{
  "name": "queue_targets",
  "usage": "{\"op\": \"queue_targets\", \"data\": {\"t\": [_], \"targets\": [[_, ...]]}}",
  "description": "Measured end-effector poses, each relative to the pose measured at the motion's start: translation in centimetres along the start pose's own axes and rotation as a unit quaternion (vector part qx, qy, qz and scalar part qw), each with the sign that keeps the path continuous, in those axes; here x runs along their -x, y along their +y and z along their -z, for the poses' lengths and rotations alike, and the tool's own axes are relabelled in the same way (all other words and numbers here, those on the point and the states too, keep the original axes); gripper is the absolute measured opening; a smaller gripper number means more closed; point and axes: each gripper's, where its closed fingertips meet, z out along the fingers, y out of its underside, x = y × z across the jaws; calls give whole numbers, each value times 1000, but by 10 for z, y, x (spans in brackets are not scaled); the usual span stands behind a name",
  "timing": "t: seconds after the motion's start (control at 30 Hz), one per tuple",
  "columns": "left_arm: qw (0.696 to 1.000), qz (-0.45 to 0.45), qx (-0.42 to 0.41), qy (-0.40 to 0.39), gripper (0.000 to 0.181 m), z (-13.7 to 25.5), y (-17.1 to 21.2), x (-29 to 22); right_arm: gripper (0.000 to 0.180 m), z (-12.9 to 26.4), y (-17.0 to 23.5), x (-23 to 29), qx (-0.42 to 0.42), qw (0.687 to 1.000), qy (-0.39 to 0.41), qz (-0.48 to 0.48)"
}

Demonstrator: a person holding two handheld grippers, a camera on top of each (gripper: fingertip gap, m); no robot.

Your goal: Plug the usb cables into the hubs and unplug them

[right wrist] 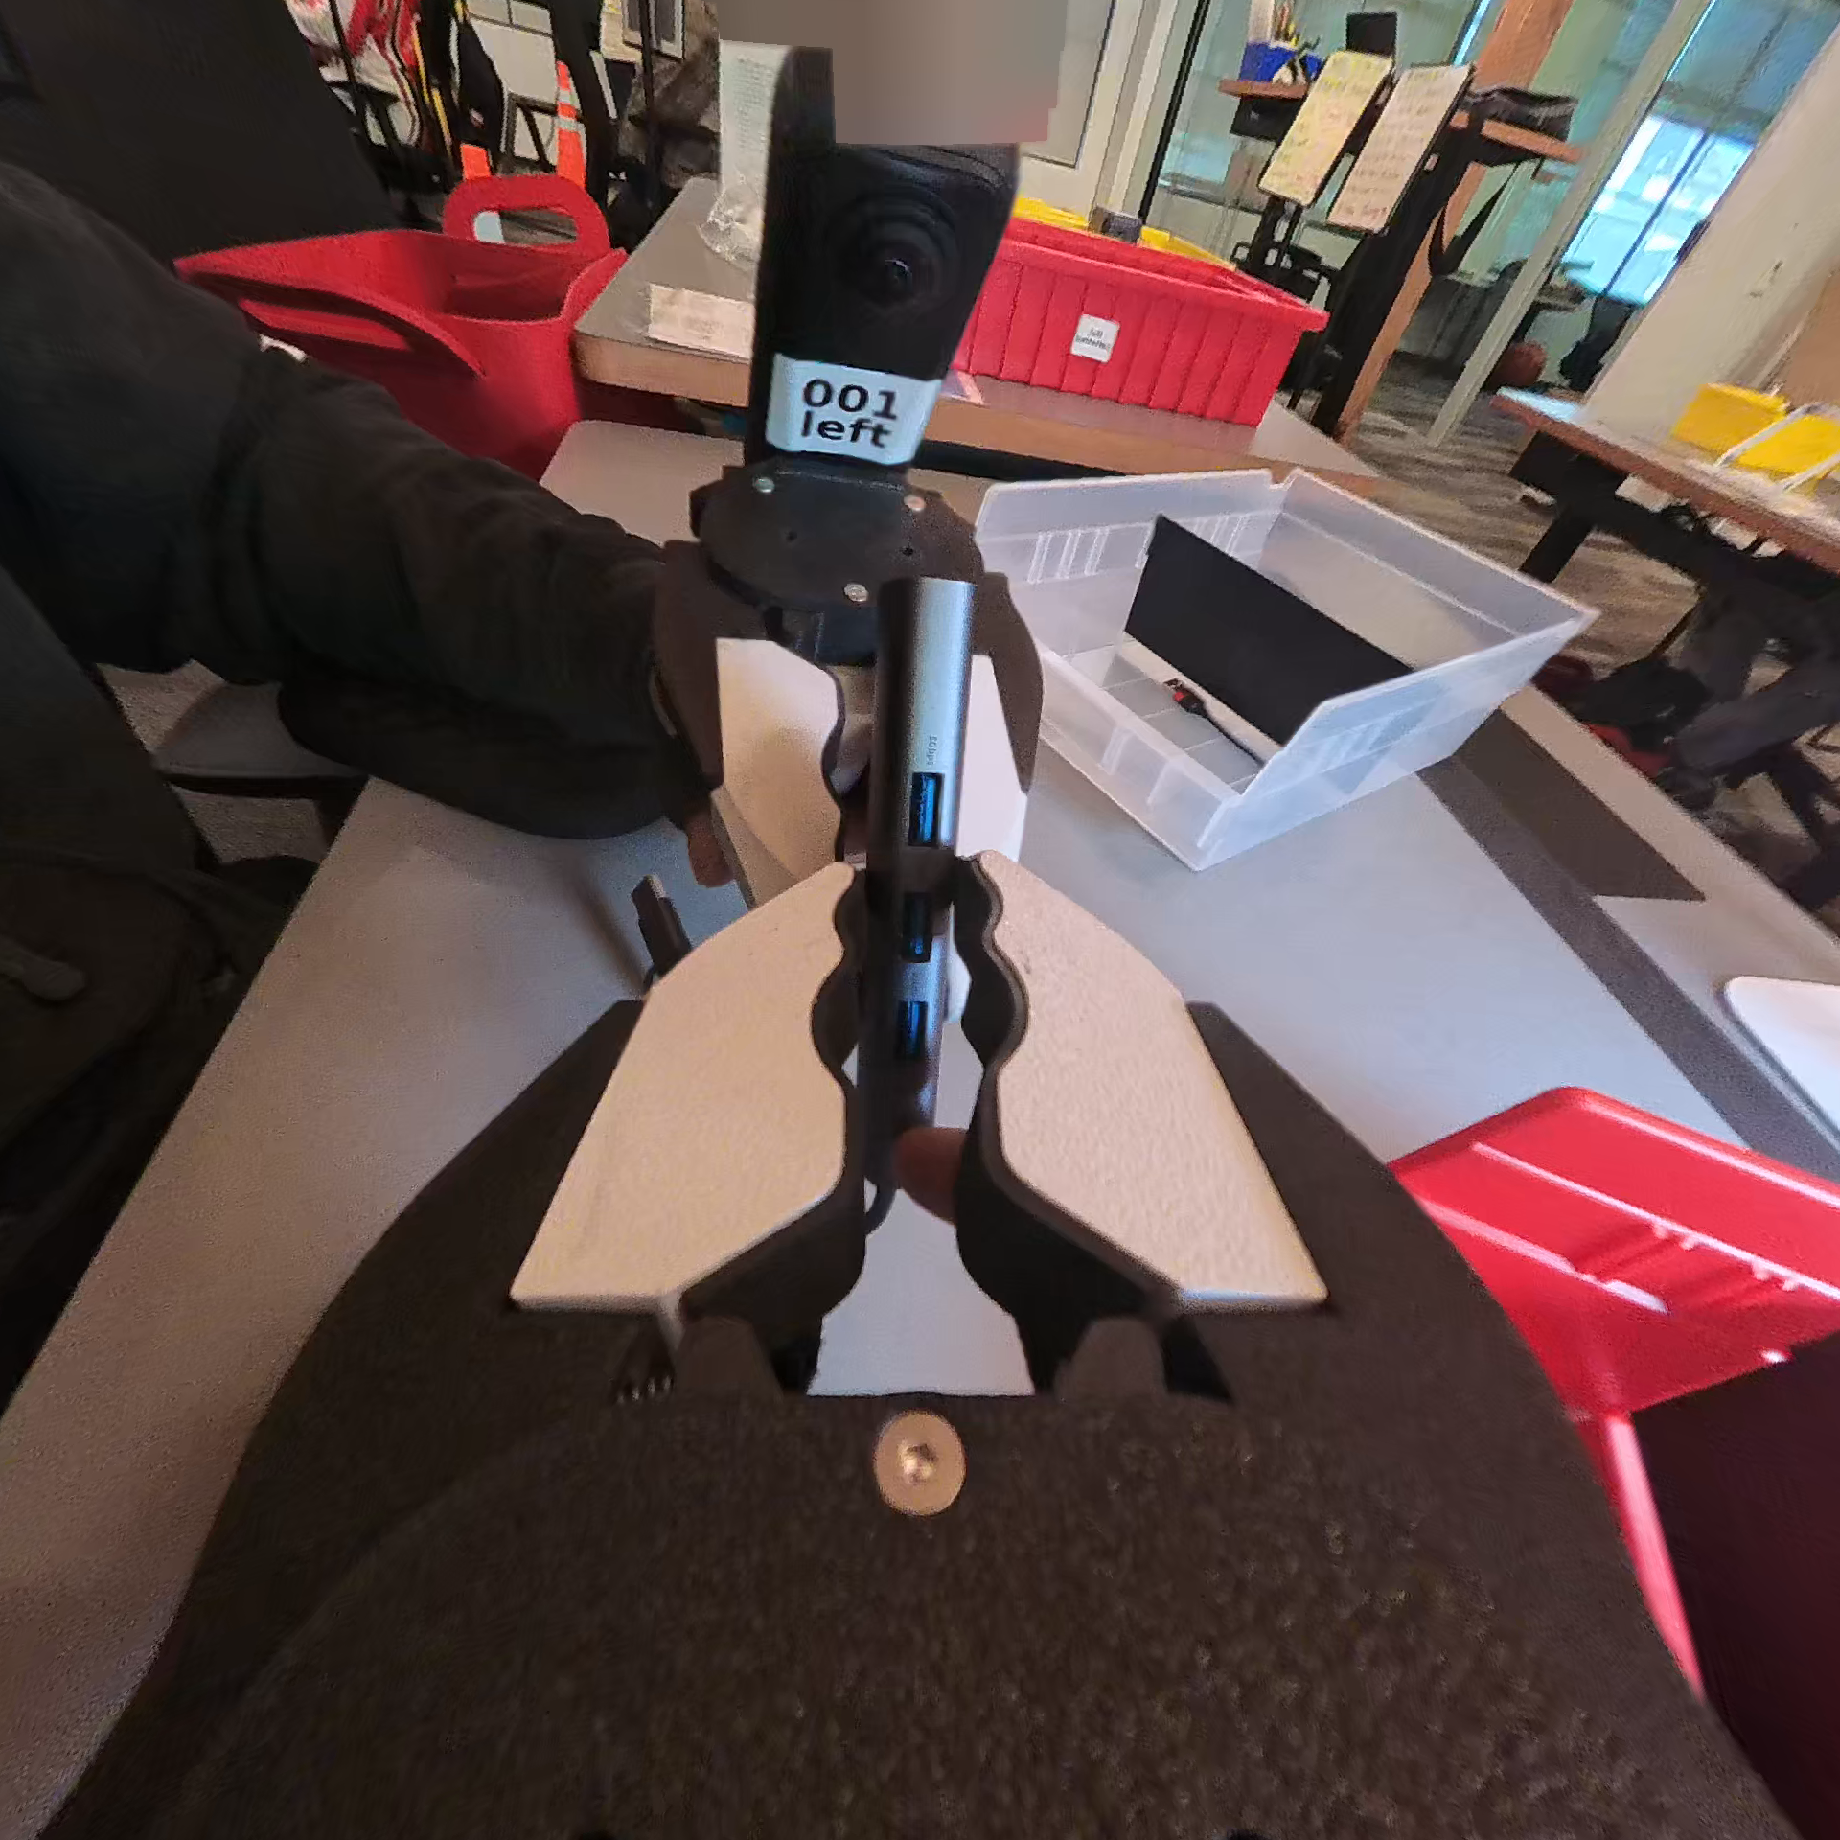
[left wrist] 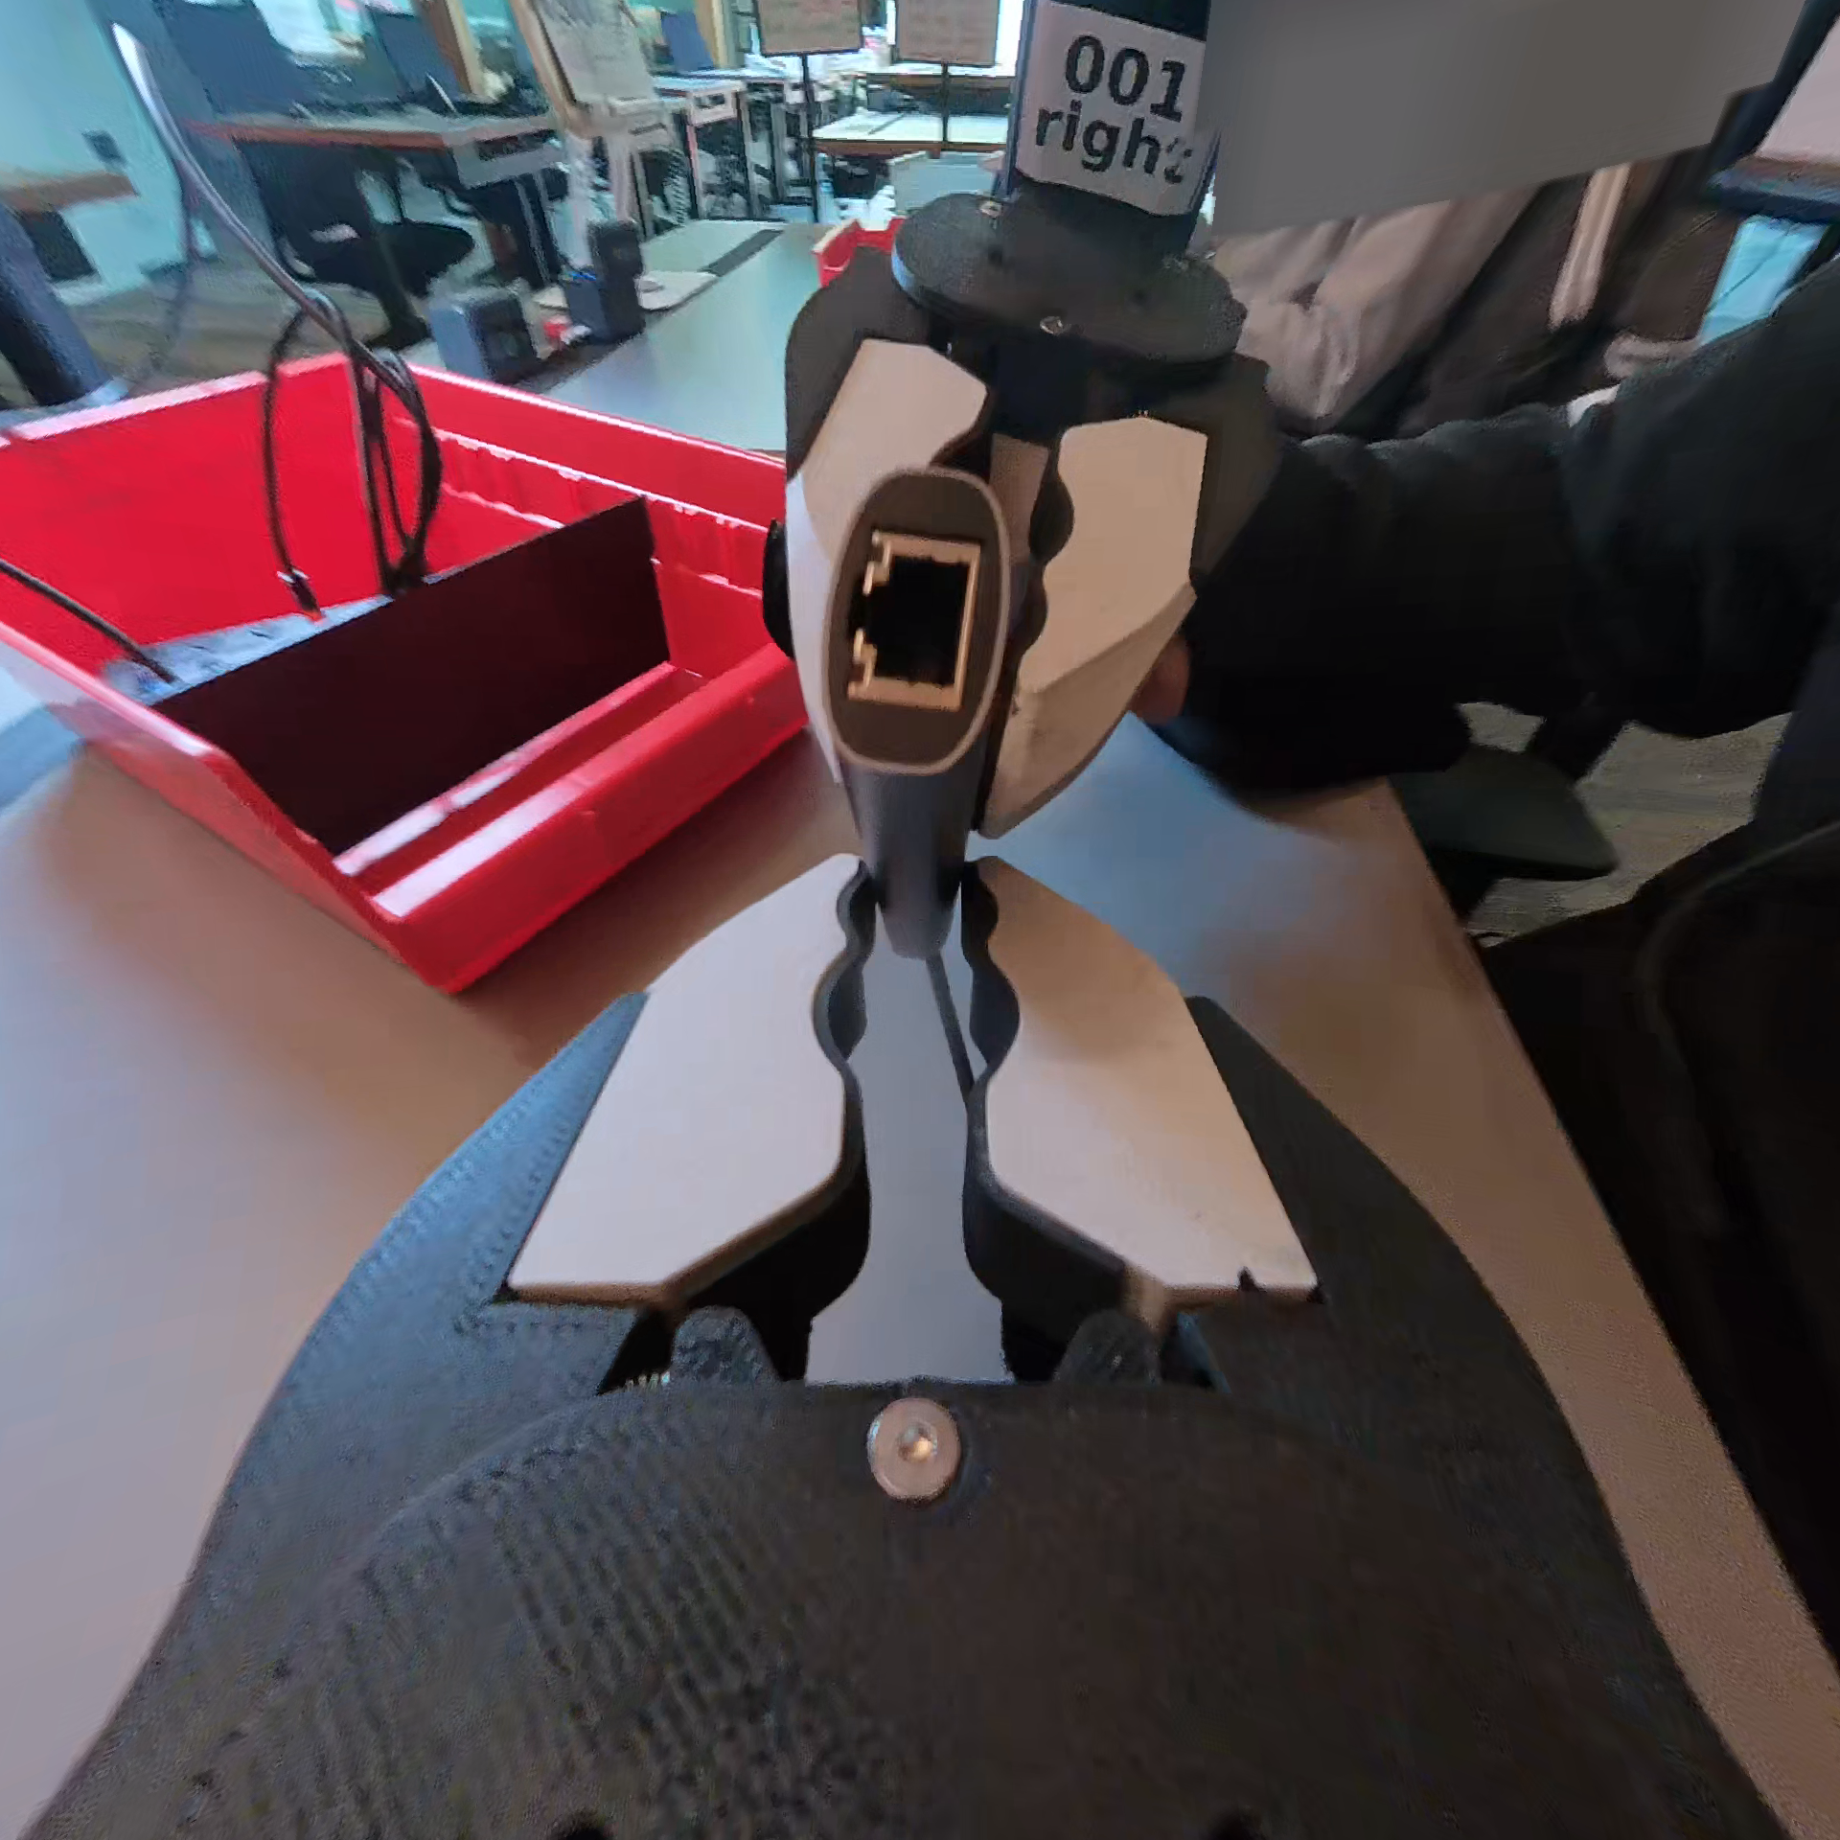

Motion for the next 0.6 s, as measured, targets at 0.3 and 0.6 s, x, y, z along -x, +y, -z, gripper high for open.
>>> {"op": "queue_targets", "data": {"t": [0.3,0.6], "targets": [[970,51,-235,21,16,53,-72,8,58,14,-12,-23,-76,994,20,-77],[981,55,-181,31,16,54,-52,17,2,8,-16,-23,-53,997,55,11]]}}
